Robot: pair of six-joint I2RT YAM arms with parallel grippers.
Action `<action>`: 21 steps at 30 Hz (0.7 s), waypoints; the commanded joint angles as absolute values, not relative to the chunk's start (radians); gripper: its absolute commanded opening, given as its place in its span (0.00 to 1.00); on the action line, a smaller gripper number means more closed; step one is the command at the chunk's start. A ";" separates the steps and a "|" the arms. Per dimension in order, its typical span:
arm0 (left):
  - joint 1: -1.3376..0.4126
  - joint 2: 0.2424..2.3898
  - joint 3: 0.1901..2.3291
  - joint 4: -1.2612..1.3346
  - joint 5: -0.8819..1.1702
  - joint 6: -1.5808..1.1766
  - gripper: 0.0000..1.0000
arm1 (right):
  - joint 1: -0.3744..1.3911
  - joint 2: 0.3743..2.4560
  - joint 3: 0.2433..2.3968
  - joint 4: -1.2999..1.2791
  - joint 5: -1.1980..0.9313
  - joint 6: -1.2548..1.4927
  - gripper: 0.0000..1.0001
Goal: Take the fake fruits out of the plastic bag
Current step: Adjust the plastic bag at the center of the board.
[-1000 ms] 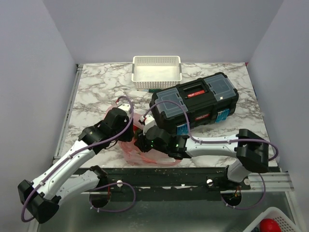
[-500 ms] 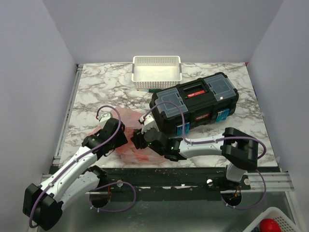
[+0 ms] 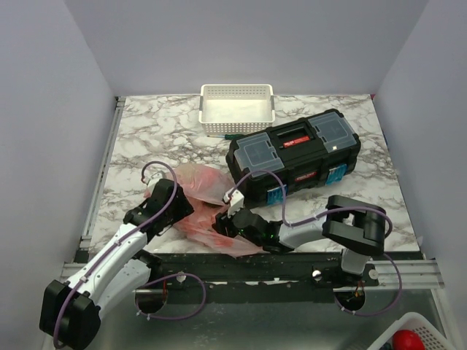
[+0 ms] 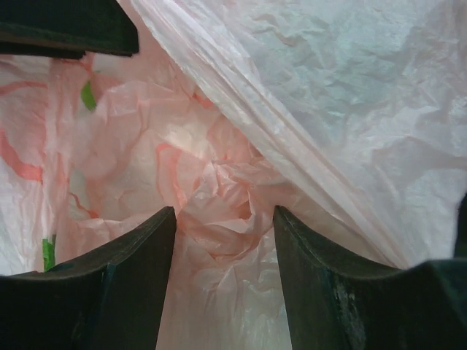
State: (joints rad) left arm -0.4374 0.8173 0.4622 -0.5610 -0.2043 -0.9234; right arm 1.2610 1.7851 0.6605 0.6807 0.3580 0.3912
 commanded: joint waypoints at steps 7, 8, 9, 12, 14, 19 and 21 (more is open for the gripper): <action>-0.428 0.741 0.501 -0.398 0.095 -0.767 0.66 | 1.259 1.670 0.837 0.462 0.271 0.378 0.59; -0.428 0.734 0.495 -0.396 0.090 -0.779 0.66 | 1.258 1.678 0.862 0.455 0.272 0.380 0.59; -0.428 0.723 0.491 -0.400 0.074 -0.787 0.67 | 1.258 1.690 0.883 0.449 0.279 0.379 0.59; -0.428 0.691 0.475 -0.418 0.024 -0.781 0.67 | 1.254 1.740 0.952 0.432 0.341 0.382 0.53; -0.428 0.668 0.471 -0.440 0.008 -0.783 0.68 | 1.243 1.778 0.983 0.422 0.387 0.388 0.50; -0.428 0.616 0.460 -0.471 -0.064 -0.809 0.69 | 1.203 1.851 1.034 0.394 0.398 0.379 0.51; -0.428 0.612 0.456 -0.491 -0.095 -0.833 0.70 | 1.201 1.868 1.046 0.372 0.446 0.362 0.51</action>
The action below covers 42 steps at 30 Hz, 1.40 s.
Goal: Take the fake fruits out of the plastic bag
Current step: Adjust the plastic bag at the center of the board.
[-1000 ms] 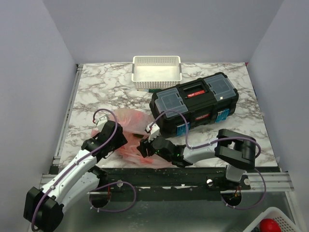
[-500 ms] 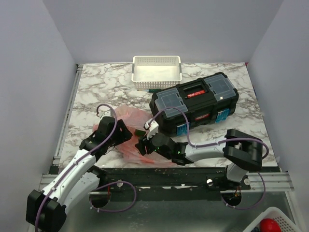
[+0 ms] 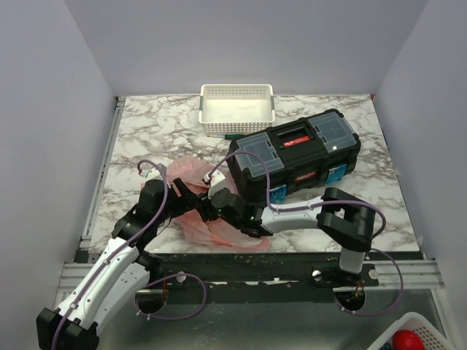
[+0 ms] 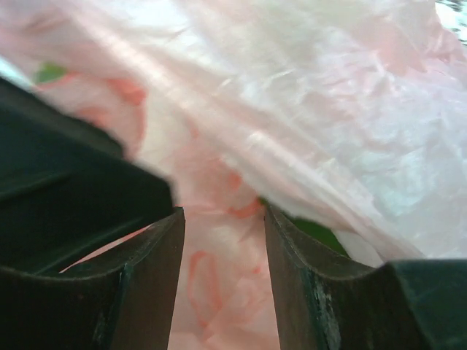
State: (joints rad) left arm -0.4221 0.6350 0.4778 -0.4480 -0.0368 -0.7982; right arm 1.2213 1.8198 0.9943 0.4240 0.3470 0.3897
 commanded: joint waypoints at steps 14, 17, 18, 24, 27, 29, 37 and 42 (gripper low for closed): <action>-0.428 0.666 0.451 -0.497 -0.091 -0.843 0.70 | 1.200 1.964 1.109 0.329 0.586 0.162 0.76; -0.428 0.644 0.457 -0.518 -0.104 -0.842 0.70 | 1.200 2.007 1.121 0.342 0.590 0.128 0.80; -0.428 0.640 0.458 -0.525 -0.108 -0.843 0.70 | 1.200 2.022 1.124 0.354 0.593 0.114 0.81; -0.428 0.638 0.485 -0.594 -0.171 -0.887 0.70 | 1.201 2.090 1.145 0.369 0.589 0.092 0.82; -0.428 0.647 0.499 -0.616 -0.191 -0.898 0.71 | 1.200 2.105 1.150 0.377 0.592 0.092 0.80; -0.428 0.654 0.509 -0.622 -0.189 -0.895 0.71 | 1.200 2.115 1.158 0.378 0.601 0.087 0.77; -0.428 0.685 0.526 -0.606 -0.175 -0.878 0.70 | 1.191 2.129 1.163 0.316 0.716 0.060 0.83; -0.428 0.693 0.522 -0.580 -0.144 -0.845 0.70 | 1.191 2.058 1.095 0.301 0.554 0.191 0.86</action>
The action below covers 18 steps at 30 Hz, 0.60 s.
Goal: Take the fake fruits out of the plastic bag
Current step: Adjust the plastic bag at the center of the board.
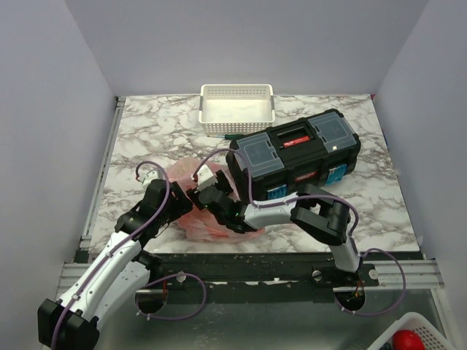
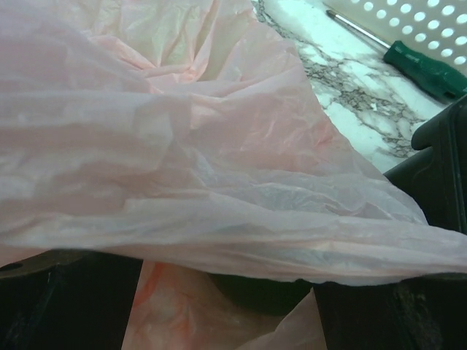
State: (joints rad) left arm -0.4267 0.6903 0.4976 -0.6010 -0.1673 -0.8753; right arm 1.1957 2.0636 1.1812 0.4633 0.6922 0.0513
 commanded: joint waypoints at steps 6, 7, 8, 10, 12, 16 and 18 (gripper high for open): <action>-0.428 0.685 0.514 -0.562 -0.138 -0.808 0.70 | 1.191 2.048 1.058 0.400 0.406 0.335 0.83; -0.428 0.686 0.517 -0.566 -0.132 -0.808 0.70 | 1.191 2.062 1.073 0.388 0.423 0.332 0.80; -0.428 0.689 0.515 -0.564 -0.125 -0.808 0.70 | 1.188 2.074 1.085 0.387 0.444 0.323 0.79; -0.428 0.693 0.503 -0.549 -0.109 -0.805 0.69 | 1.171 2.103 1.111 0.371 0.467 0.308 0.78; -0.427 0.695 0.496 -0.546 -0.098 -0.808 0.69 | 1.142 2.098 1.129 0.332 0.422 0.327 0.75; -0.426 0.682 0.483 -0.537 -0.084 -0.800 0.69 | 1.132 1.985 1.037 0.402 0.257 0.359 0.74; -0.426 0.667 0.478 -0.503 -0.042 -0.769 0.70 | 1.132 1.931 1.001 0.401 0.238 0.408 0.74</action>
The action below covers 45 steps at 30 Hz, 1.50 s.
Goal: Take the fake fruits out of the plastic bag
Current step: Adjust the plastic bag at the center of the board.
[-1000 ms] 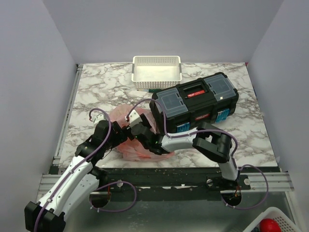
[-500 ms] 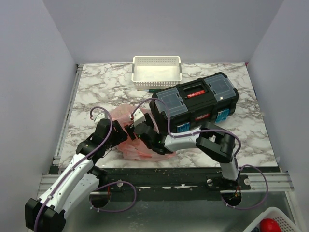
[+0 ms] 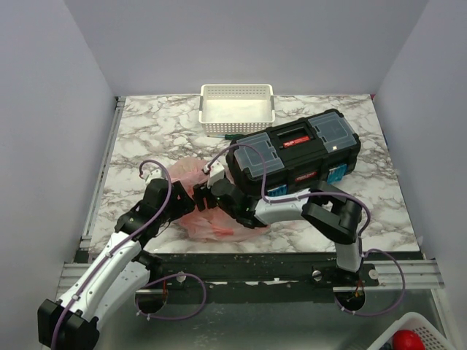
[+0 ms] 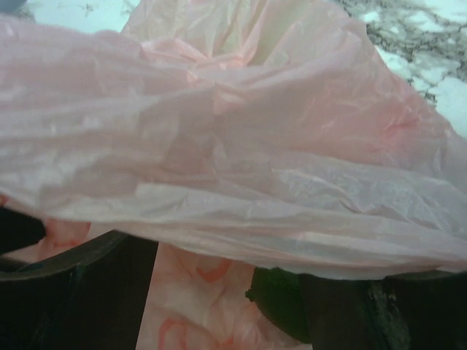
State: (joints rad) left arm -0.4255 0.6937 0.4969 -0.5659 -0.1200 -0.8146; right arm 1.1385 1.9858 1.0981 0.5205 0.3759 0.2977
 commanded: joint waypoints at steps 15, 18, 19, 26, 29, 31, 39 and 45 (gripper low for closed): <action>-0.425 0.670 0.469 -0.364 0.210 -0.681 0.69 | 1.132 1.730 0.968 0.288 0.259 0.388 0.80; -0.425 0.589 0.471 -0.371 0.271 -0.640 0.80 | 1.134 1.688 0.959 0.280 0.247 0.373 0.82; -0.426 0.559 0.483 -0.387 0.282 -0.622 0.83 | 1.135 1.673 0.954 0.276 0.248 0.373 0.82; -0.425 0.467 0.653 -0.491 0.442 -0.473 0.93 | 1.138 1.633 0.932 0.255 0.272 0.368 0.82; -0.425 0.445 0.760 -0.564 0.433 -0.443 0.96 | 1.137 1.637 0.930 0.245 0.324 0.360 0.82; -0.425 0.443 0.831 -0.604 0.401 -0.432 0.96 | 1.138 1.642 0.933 0.244 0.373 0.357 0.80; -0.425 0.449 0.950 -0.676 -0.091 -0.434 0.99 | 1.138 1.697 0.998 0.178 0.466 0.426 0.73; -0.425 0.612 0.913 -0.661 -0.207 -0.403 0.99 | 1.144 1.752 1.035 0.119 0.510 0.494 0.75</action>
